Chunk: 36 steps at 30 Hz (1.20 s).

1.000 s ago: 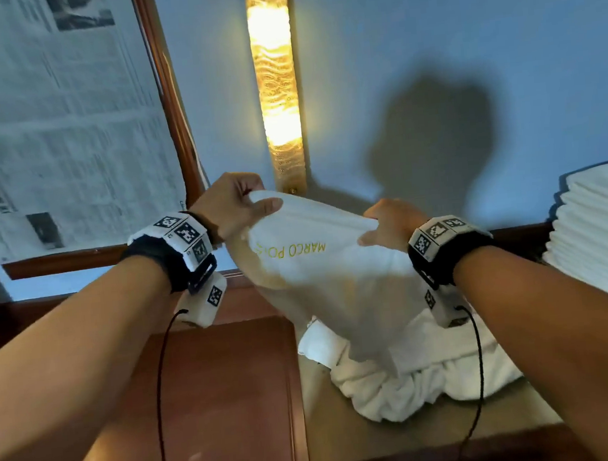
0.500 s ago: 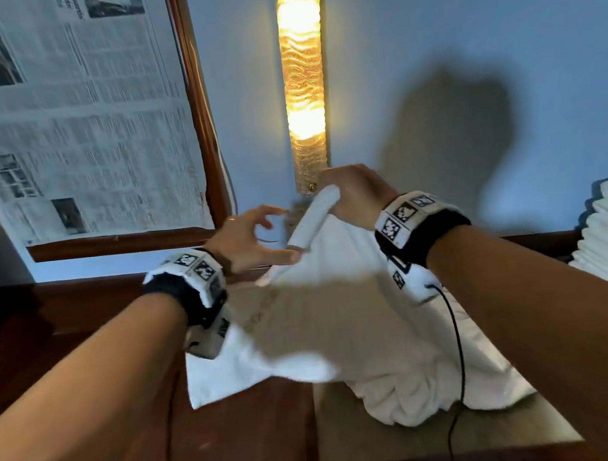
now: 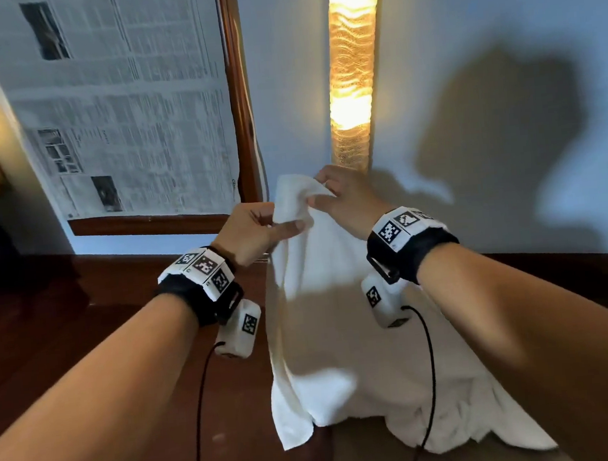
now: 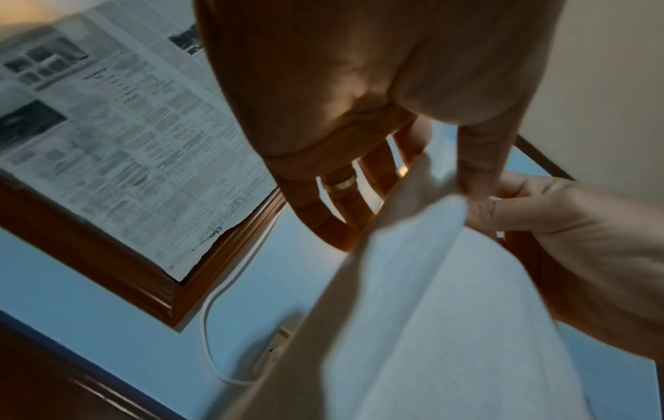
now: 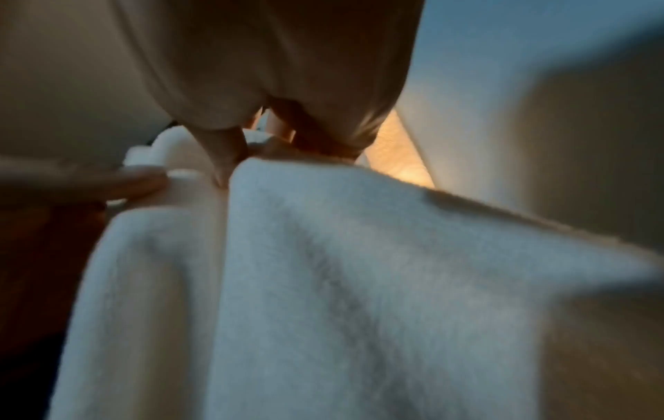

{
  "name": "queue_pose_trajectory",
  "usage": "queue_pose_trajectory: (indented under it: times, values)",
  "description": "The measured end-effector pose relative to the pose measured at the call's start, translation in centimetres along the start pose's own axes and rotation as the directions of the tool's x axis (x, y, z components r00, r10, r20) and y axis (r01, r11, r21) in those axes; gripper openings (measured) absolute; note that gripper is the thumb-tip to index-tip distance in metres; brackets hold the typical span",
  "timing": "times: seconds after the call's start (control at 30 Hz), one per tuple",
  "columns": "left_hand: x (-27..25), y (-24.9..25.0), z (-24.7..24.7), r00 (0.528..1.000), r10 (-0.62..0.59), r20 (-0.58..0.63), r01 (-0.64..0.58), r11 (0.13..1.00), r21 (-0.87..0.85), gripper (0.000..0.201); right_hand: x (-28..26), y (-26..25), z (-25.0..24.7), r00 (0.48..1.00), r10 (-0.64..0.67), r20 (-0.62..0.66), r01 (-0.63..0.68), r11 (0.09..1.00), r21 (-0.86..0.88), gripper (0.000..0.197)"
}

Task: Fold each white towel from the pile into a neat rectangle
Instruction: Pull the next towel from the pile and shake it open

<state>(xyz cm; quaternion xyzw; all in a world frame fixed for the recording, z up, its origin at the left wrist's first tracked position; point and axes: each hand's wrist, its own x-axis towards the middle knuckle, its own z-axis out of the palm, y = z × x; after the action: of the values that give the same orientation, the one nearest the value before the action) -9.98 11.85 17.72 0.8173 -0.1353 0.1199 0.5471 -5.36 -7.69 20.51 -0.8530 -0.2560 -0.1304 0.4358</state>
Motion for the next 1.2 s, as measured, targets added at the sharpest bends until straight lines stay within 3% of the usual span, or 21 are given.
queue_pose_trajectory:
  times: [0.1,0.17,0.23,0.33,0.43,0.5,0.6,0.7,0.8,0.87,1.0,1.2]
  values:
    - [0.5,0.4,-1.0,0.994,0.046,-0.100,-0.053,0.996,-0.075,0.047,0.9,-2.4,1.0,0.993,-0.109,-0.038,0.103,0.986,-0.131,0.005]
    - [0.7,0.6,-2.3,0.984,0.086,-0.155,-0.098,0.993,-0.067,0.053,1.0,-3.5,1.3,0.988,-0.140,-0.062,0.129,0.979,-0.155,0.003]
    - [0.7,1.1,-3.9,0.976,0.129,-0.176,-0.130,0.991,0.006,0.048,0.9,-3.7,2.0,0.995,-0.101,-0.007,0.099,0.979,-0.176,0.009]
    - [0.1,1.2,-6.5,0.973,0.192,-0.127,-0.171,0.973,0.157,0.040,-0.5,-1.5,3.5,0.997,0.010,0.071,0.015,0.937,-0.348,0.029]
    - [-1.0,-0.2,-11.0,0.971,0.176,-0.163,-0.148,0.974,0.172,0.041,-3.9,2.8,3.1,0.982,0.184,-0.039,-0.181,0.874,-0.450,0.035]
    - [-1.8,-1.3,-14.6,0.959,0.172,-0.227,-0.136,0.977,0.166,0.044,-6.4,4.0,2.0,0.943,0.293,-0.158,-0.332,0.811,-0.482,0.028]
    - [-3.4,-2.3,-18.6,0.954,0.199,-0.225,-0.170,0.976,0.139,0.049,-7.0,1.4,2.6,0.883,0.290,-0.369,-0.443,0.773,-0.454,0.017]
    - [-4.6,-2.7,-20.7,0.979,0.160,-0.123,-0.160,0.987,0.011,0.056,-4.9,-4.7,6.8,0.887,0.088,-0.453,-0.283,0.878,-0.385,0.015]
    - [-6.3,-1.9,-20.4,0.980,0.193,0.054,-0.189,0.980,-0.065,0.026,-3.6,-12.1,11.5,0.922,-0.079,-0.380,-0.051,0.946,-0.320,0.014]
    - [-7.7,-1.3,-19.5,0.969,0.210,0.131,-0.200,0.976,-0.086,0.018,-3.2,-16.2,14.1,0.941,-0.117,-0.317,0.024,0.959,-0.283,0.007]
    - [-9.9,-2.5,-18.8,0.981,0.094,0.171,-0.064,0.983,-0.173,0.029,-4.5,-19.3,16.5,0.950,-0.097,-0.298,0.005,0.955,-0.296,0.015]
    - [-11.5,-2.1,-20.5,0.975,0.162,0.149,-0.152,0.985,-0.076,0.023,-9.0,-20.3,20.2,0.951,-0.056,-0.305,-0.064,0.927,-0.371,0.028]
